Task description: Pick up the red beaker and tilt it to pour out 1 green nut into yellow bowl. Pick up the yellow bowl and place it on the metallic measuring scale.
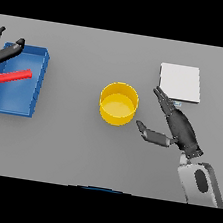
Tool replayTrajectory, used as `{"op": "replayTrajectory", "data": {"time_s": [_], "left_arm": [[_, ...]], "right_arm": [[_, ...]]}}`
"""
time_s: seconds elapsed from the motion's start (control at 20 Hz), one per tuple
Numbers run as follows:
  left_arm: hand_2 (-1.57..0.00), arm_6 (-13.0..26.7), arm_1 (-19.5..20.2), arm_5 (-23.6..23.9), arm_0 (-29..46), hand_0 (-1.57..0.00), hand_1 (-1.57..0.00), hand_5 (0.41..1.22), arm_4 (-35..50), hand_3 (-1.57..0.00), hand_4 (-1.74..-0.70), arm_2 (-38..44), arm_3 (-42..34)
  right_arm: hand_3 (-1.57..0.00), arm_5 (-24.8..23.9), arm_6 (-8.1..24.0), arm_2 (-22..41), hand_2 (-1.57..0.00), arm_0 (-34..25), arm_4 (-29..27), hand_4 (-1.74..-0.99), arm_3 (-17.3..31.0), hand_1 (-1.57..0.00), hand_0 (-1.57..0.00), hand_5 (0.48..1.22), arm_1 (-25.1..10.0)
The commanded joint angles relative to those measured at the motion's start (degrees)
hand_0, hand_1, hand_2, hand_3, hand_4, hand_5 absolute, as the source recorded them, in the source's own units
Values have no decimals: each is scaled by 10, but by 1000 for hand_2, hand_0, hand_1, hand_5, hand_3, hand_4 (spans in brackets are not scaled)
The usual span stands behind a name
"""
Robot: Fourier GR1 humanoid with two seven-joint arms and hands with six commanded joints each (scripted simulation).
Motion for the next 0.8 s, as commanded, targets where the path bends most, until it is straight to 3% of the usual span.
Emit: {"op": "replayTrajectory", "data": {"time_s": [0.0,0.2,0.35,0.75], "left_arm": [[-11,4,-1,-1,3,-13,-11,673,1,-11,-800,-2,-8],[-4,15,-8,3,11,-5,-4,688,2,-4,-809,-5,-17],[-1,14,-1,-5,17,-2,-2,689,8,-2,-811,1,-18],[1,10,1,-9,9,1,1,696,8,1,-808,3,-11]], "right_arm": [[1,9,7,10,1,-19,22,-1128,9,1,1,637,-14],[1,50,-10,70,1,-106,111,-1150,46,1,1,630,-65],[1,76,-49,115,1,-150,158,-1162,69,1,1,637,-88],[1,127,-94,193,1,-269,217,-1157,193,1,1,644,-75]]}}
